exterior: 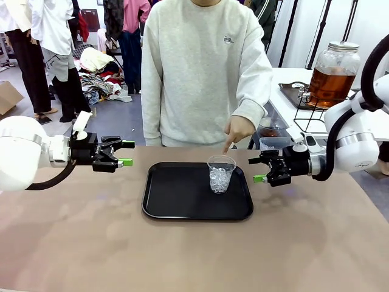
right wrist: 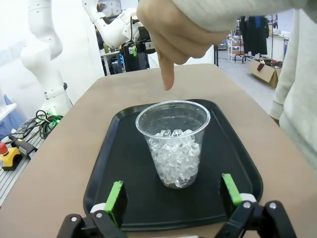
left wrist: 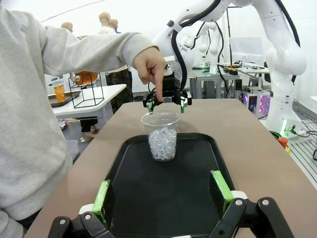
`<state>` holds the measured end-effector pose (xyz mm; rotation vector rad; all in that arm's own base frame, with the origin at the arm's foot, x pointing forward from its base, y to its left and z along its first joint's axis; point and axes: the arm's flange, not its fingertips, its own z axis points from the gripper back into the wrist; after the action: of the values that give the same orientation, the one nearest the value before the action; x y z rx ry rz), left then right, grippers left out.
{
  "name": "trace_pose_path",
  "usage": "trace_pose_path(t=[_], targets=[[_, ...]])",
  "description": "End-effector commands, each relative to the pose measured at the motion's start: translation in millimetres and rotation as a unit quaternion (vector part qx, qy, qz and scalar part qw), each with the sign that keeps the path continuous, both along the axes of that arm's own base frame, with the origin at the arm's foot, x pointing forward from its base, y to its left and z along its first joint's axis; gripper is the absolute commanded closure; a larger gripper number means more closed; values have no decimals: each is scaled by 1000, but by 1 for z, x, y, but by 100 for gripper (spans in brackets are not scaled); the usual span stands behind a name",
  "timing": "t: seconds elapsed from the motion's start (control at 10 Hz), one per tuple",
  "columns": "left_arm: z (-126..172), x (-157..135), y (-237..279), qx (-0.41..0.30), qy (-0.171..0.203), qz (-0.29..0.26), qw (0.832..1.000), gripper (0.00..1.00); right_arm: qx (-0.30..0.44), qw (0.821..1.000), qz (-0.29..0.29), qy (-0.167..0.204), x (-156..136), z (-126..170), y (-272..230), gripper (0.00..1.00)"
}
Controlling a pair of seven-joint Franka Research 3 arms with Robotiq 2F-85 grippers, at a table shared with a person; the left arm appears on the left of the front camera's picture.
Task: Pour the drink into the iced cup.
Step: Pick up the iced cup indicated by the human and present it to them.
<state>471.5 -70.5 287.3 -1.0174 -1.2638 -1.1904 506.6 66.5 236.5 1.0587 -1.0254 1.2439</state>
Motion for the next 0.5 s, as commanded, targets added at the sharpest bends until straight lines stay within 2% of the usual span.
trace_pose_path(t=[0.0, 0.4], targets=[[1, 0, -2, -4, -3, 3, 1000, 0, 22, 1000, -10, 2, 4, -8, 14, 0], [1, 0, -2, -4, -3, 3, 1000, 0, 38, 999, -10, 4, 7, -22, 30, 0]])
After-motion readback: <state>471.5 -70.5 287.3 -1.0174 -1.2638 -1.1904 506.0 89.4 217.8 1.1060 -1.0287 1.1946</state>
